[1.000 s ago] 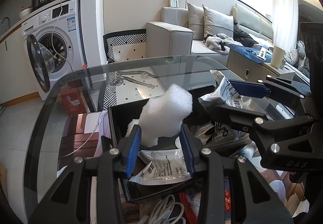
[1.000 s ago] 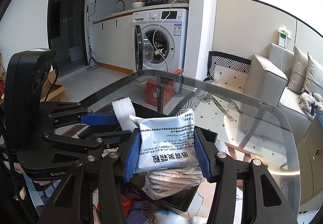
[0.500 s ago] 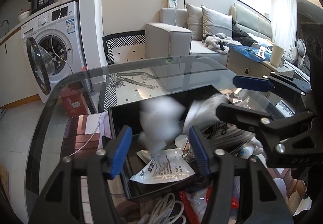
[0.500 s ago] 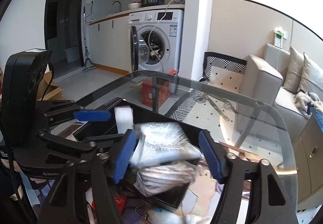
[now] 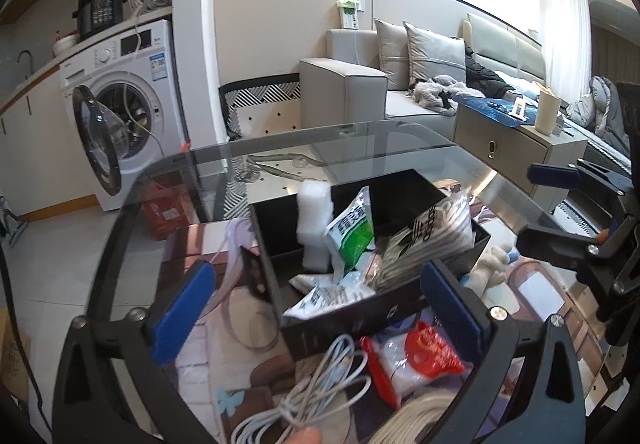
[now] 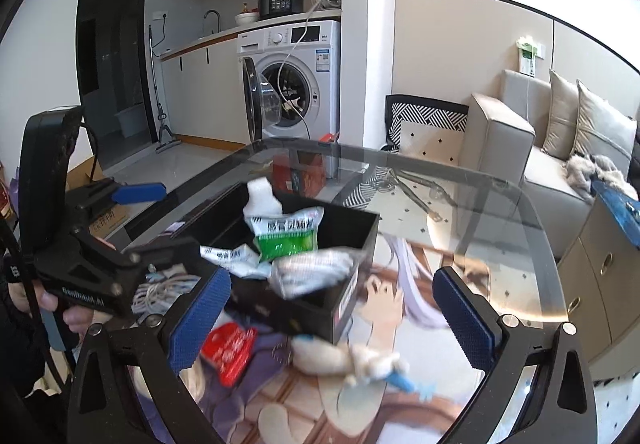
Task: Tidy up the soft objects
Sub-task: 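Open both tools to drop the items into the box, then withdraw, then grasp the white plush toy with the right tool while the left tool moves toward the white cable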
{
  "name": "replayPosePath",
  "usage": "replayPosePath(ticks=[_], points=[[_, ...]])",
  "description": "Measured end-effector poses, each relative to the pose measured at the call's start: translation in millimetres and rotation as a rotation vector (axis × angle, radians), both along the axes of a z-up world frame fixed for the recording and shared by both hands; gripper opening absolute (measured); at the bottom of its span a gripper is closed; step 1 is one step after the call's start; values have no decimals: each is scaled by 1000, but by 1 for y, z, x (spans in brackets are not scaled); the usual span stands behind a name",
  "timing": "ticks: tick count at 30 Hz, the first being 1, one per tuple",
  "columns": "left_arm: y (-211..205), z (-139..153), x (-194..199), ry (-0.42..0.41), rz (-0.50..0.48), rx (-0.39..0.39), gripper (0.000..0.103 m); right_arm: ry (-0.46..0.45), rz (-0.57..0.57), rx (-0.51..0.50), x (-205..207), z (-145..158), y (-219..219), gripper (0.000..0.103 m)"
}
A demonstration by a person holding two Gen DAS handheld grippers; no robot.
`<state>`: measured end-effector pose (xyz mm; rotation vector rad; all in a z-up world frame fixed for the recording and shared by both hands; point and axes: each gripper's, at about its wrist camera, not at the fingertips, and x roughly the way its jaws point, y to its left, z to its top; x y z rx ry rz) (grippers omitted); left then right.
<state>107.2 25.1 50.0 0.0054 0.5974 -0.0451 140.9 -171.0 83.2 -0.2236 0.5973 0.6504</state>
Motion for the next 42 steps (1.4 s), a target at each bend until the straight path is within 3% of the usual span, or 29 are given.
replayPosePath(ticks=[12, 20, 27, 42], points=[[24, -5, -47, 7, 99, 11, 103, 8, -26, -12, -29, -6, -12, 103], [21, -21, -66, 24, 91, 10, 103, 22, -18, -11, -42, -13, -9, 103], [10, -32, -62, 61, 66, 24, 103, 67, -17, -20, -47, -29, -14, 103], [18, -54, -51, 120, 74, 15, 103, 168, -140, -48, -24, -58, -28, 103]])
